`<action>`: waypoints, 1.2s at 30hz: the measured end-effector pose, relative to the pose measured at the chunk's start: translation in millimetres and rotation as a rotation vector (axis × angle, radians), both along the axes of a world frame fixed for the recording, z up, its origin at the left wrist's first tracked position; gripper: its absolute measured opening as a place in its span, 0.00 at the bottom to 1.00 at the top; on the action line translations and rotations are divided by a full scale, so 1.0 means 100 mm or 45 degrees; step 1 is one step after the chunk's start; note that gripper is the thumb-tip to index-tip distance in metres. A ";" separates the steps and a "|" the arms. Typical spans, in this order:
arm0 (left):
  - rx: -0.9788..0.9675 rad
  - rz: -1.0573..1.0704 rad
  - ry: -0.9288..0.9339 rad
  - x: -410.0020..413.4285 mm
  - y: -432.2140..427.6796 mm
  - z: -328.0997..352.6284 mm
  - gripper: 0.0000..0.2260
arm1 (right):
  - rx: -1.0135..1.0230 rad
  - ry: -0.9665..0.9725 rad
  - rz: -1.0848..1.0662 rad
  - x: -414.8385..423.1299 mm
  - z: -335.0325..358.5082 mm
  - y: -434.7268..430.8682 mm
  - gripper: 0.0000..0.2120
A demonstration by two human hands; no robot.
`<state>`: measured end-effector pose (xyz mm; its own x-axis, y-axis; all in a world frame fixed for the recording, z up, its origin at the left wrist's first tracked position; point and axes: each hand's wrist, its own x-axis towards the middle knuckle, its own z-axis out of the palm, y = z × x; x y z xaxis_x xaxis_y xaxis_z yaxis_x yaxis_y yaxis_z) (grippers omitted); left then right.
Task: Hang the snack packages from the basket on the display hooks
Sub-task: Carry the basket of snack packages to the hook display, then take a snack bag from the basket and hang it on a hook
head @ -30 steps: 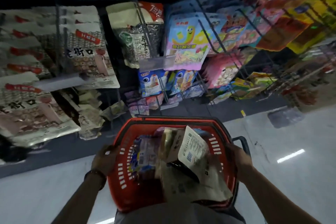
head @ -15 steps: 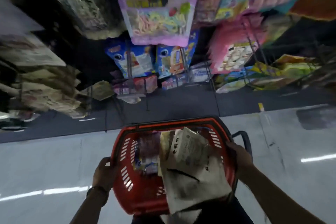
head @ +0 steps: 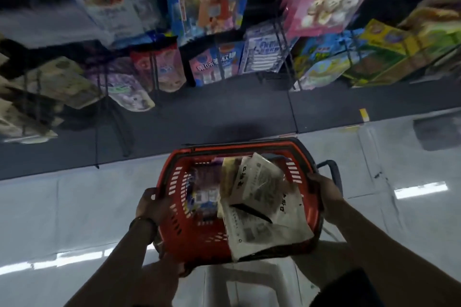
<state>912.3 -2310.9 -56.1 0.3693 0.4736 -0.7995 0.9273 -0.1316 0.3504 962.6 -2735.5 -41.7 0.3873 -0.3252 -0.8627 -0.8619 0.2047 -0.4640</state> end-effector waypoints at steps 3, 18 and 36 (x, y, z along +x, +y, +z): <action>0.047 -0.051 -0.022 -0.06 -0.05 -0.44 0.19 | 0.069 -0.003 0.094 -0.05 -0.50 -0.11 0.27; 0.557 -0.718 -0.268 -0.36 -0.51 -0.16 0.31 | -0.854 -0.306 0.857 -0.46 -0.39 0.18 0.27; 0.014 -0.872 -0.350 -0.35 -1.71 0.10 0.22 | -0.491 -0.457 1.458 -1.02 -0.34 0.51 0.25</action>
<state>877.5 -2481.5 -45.8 0.7715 0.0723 -0.6322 0.5149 -0.6545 0.5536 860.4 -2684.9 -76.2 0.8055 0.1444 -0.5747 -0.2685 -0.7756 -0.5713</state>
